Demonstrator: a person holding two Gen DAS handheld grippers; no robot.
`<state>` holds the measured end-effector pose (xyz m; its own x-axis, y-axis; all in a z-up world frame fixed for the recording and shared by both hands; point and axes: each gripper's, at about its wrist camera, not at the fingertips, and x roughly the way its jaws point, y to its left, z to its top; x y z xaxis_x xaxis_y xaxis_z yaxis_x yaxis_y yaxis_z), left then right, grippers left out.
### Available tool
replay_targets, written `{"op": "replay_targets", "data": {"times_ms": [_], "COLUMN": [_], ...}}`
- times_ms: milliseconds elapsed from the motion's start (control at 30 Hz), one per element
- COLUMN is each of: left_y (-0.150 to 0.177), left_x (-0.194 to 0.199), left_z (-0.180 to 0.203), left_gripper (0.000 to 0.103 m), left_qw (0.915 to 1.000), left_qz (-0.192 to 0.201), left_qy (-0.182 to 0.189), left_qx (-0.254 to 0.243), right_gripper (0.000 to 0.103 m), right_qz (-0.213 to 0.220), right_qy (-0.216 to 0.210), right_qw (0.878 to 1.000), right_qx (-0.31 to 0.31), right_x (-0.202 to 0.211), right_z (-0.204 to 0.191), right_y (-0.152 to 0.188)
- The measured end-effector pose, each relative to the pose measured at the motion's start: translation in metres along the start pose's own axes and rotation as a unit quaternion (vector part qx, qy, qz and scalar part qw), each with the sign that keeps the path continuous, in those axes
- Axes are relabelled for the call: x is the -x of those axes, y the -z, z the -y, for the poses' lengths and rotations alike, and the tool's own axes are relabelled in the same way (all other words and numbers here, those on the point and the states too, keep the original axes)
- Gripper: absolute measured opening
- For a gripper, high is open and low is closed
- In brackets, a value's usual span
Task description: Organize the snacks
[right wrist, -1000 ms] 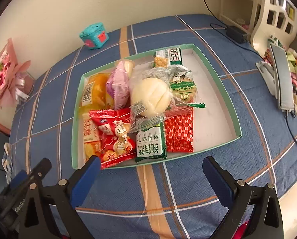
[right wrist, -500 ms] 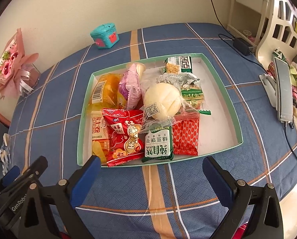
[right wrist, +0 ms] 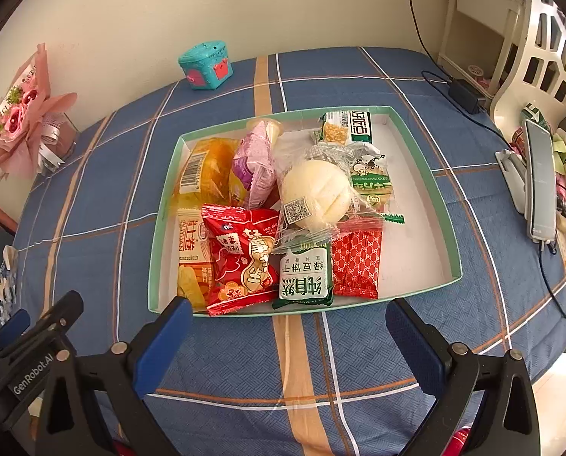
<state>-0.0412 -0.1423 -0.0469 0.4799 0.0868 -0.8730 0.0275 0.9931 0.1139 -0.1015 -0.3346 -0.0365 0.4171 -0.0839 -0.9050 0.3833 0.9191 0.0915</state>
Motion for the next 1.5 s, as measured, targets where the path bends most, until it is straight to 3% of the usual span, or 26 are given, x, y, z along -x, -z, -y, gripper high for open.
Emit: {"op": "replay_targets", "data": {"times_ms": [1500], "left_y": [0.001], "left_x": [-0.013], "left_z": [-0.004], "left_gripper": [0.096], "left_qw": [0.9989], "left_qz": [-0.035], "left_qy": [-0.032], "left_qx": [-0.002], "right_gripper": [0.103], "right_qz": [-0.014], "right_qy": [0.007], "right_qw": [1.0], "right_qx": [0.008], "right_x": [-0.004], "right_z": [-0.006], "right_y": [0.001]}}
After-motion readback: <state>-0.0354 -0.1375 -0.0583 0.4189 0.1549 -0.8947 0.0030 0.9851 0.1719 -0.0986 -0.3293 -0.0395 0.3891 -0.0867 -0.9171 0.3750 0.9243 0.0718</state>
